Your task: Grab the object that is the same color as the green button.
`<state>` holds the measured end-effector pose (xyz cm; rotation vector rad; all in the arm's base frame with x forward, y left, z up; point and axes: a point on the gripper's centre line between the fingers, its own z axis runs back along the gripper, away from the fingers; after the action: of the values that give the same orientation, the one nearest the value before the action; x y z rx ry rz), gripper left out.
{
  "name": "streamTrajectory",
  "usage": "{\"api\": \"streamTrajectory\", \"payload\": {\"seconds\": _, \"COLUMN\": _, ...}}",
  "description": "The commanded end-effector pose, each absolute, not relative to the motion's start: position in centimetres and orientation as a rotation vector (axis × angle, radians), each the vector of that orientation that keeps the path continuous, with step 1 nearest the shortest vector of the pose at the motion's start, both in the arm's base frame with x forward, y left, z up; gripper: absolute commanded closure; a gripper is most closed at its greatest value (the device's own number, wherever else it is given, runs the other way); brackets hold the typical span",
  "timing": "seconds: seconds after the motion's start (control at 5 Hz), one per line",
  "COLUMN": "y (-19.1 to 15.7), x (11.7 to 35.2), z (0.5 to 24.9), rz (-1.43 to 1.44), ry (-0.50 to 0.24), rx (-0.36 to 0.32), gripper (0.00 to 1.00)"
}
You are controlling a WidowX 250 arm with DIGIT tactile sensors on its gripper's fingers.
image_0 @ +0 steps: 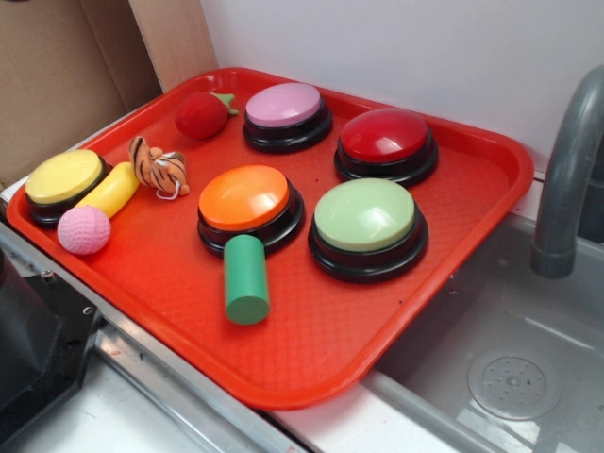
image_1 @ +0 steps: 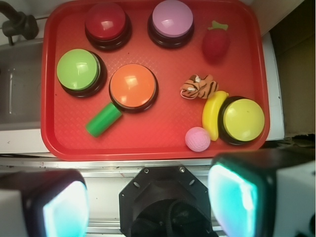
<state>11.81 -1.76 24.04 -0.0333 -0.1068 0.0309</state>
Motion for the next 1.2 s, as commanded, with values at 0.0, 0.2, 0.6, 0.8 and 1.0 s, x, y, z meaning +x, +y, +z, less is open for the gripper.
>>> {"api": "streamTrajectory", "payload": {"seconds": 0.0, "y": -1.8, "x": 11.8, "z": 24.0, "rz": 0.031, "ry": -0.107, "rx": -0.033, "gripper": 0.00}}
{"api": "streamTrajectory", "payload": {"seconds": 0.2, "y": -2.4, "x": 12.1, "z": 22.9, "rz": 0.139, "ry": -0.116, "rx": -0.034, "gripper": 0.00}}
{"api": "streamTrajectory", "payload": {"seconds": 0.6, "y": -4.8, "x": 13.0, "z": 16.6, "rz": 0.373, "ry": -0.160, "rx": -0.116, "gripper": 0.00}}
{"api": "streamTrajectory", "payload": {"seconds": 0.8, "y": -5.7, "x": 13.8, "z": 13.5, "rz": 0.454, "ry": -0.163, "rx": -0.131, "gripper": 0.00}}
{"api": "streamTrajectory", "payload": {"seconds": 1.0, "y": -7.0, "x": 14.5, "z": 10.7, "rz": 0.501, "ry": -0.152, "rx": -0.119, "gripper": 0.00}}
